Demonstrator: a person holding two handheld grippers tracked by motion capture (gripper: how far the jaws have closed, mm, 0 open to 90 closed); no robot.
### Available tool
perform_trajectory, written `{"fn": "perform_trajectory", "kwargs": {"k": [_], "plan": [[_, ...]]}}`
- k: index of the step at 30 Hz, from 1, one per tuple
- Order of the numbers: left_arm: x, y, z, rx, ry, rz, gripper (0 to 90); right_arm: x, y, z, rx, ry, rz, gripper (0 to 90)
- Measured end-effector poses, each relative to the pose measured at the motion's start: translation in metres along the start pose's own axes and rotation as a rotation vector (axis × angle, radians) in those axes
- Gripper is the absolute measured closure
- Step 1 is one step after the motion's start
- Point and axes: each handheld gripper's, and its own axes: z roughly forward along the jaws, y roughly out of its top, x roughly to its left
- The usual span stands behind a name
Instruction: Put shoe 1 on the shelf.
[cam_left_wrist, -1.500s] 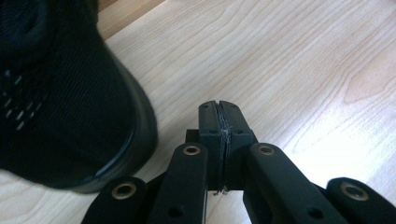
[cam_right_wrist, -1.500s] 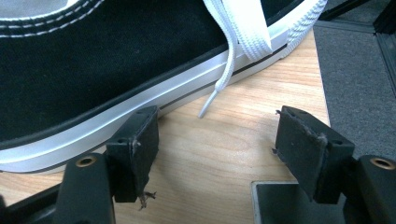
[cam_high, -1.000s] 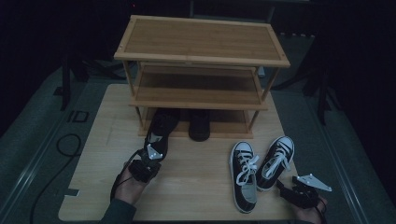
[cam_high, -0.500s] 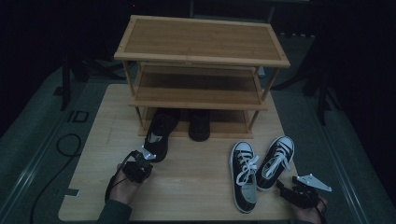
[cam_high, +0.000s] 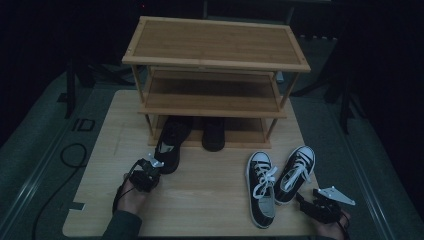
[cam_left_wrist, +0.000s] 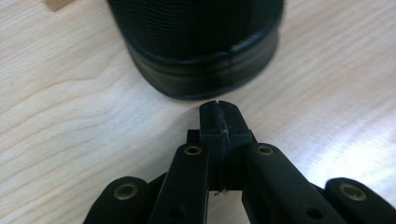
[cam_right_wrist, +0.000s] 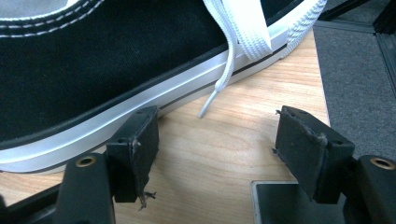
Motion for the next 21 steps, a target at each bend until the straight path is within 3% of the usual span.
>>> {"fn": "perform_trajectory", "kwargs": {"k": [8, 13, 21], "plan": [[0.012, 0.005, 0.003, 0.001, 0.031, -0.035, 90.0, 0.0, 0.0, 0.0, 0.0, 0.0, 0.0, 29.8], [0.02, 0.011, -0.003, -0.042, 0.031, -0.079, 90.0, 0.0, 0.0, 0.0, 0.0, 0.0, 0.0, 29.8], [0.01, 0.013, -0.003, -0.026, 0.028, -0.047, 89.9, 0.0, 0.0, 0.0, 0.0, 0.0, 0.0, 29.7]]}}
